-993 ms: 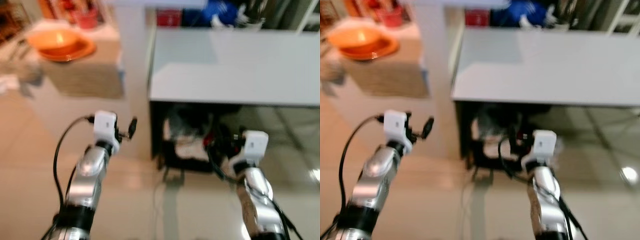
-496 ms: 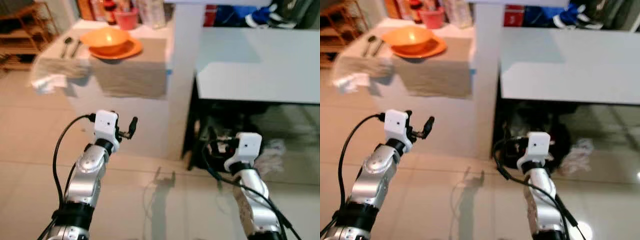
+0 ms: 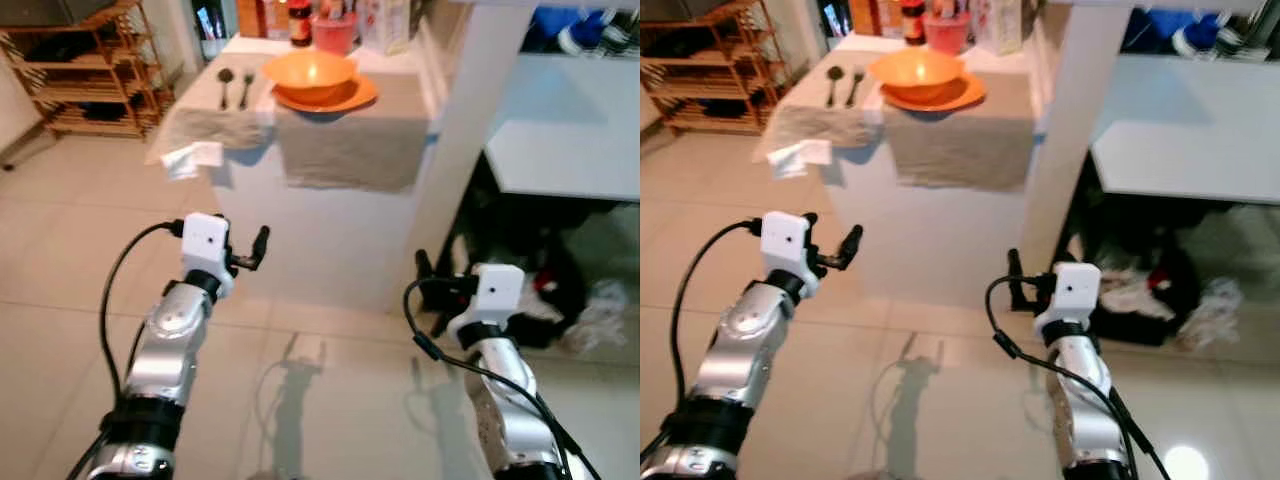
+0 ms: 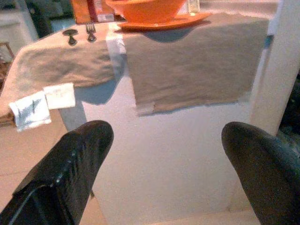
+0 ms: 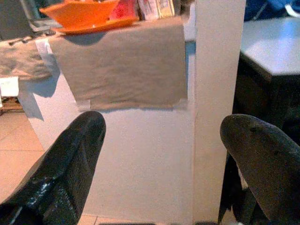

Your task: Setting the table

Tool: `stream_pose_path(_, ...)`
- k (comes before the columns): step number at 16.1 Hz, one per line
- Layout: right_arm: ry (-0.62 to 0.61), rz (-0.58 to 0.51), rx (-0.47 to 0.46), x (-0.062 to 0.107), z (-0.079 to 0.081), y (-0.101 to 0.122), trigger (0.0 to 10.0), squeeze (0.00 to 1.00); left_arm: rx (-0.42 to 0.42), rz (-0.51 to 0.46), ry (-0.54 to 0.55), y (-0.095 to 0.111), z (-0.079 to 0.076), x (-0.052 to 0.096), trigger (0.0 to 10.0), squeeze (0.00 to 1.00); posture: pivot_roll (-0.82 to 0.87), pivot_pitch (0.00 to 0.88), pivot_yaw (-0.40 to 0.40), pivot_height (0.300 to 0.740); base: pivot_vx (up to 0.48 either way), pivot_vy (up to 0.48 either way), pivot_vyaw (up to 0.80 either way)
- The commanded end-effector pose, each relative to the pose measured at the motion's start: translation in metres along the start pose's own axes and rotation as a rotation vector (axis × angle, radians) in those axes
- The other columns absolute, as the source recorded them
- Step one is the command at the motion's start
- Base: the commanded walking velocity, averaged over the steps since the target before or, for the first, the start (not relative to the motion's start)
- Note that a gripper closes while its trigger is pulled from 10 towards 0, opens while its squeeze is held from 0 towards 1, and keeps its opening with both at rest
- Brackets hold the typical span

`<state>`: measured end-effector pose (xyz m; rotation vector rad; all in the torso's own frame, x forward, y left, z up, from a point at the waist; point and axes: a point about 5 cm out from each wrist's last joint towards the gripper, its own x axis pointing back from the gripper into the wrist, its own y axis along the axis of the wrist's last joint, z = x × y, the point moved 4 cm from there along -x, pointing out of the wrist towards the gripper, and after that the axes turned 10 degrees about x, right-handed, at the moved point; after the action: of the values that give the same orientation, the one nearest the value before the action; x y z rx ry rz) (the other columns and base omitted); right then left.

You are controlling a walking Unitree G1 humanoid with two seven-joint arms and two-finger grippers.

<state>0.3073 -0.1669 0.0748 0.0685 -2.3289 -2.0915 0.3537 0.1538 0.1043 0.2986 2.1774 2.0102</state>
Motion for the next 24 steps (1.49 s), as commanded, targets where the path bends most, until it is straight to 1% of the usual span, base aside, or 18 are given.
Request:
stream_pose_path(1, -0.015, -0.029, 0.002, 0.000, -0.003, 0.006, 10.0, 0.00, -0.019, -0.007, -0.030, 0.002, -0.007, -0.001, 10.0, 0.00, 0.05, 0.000, 0.026, 0.740, 0.000, 0.000, 0.00)
stream_pose_path(2, -0.028, -0.062, 0.007, 0.000, -0.004, 0.012, 10.0, 0.00, -0.001, -0.031, -0.046, 0.007, -0.010, -0.001, 10.0, 0.00, 0.05, 0.000, 0.024, 0.740, 0.465, 0.000, 0.00)
stream_pose_path(4, -0.054, -0.082, 0.001, -0.001, -0.009, 0.018, 10.0, 0.00, 0.001, -0.041, -0.044, 0.008, -0.012, -0.001, 10.0, 0.00, 0.05, 0.000, 0.023, 0.740, 0.467, 0.000, 0.00)
stream_pose_path(9, -0.042, -0.078, 0.007, -0.001, -0.006, 0.017, 10.0, 0.00, 0.006, -0.073, -0.026, 0.014, -0.011, -0.002, 10.0, 0.00, 0.05, 0.000, 0.021, 0.740, 0.467, 0.000, 0.00)
stream_pose_path(13, -0.042, -0.081, 0.016, 0.000, -0.008, 0.019, 10.0, 0.00, 0.014, -0.088, -0.035, 0.020, -0.015, -0.004, 10.0, 0.00, 0.05, 0.000, 0.019, 0.740, 0.467, 0.000, 0.00)
stream_pose_path(17, -0.034, -0.077, 0.019, -0.001, -0.006, 0.018, 10.0, 0.00, 0.016, -0.086, -0.035, 0.019, -0.017, -0.005, 10.0, 0.00, 0.05, 0.000, 0.016, 0.740, 0.465, 0.000, 0.00)
stream_pose_path(22, -0.024, -0.080, 0.028, -0.004, -0.006, 0.020, 10.0, 0.00, 0.030, -0.084, -0.011, 0.017, -0.015, -0.004, 10.0, 0.00, 0.05, 0.000, 0.009, 0.740, 0.460, 0.000, 0.00)
stream_pose_path(24, -0.020, -0.077, 0.028, -0.002, -0.006, 0.019, 10.0, 0.00, 0.039, -0.079, -0.005, 0.016, -0.014, -0.002, 10.0, 0.00, 0.05, 0.000, 0.009, 0.740, 0.000, 0.000, 0.00)
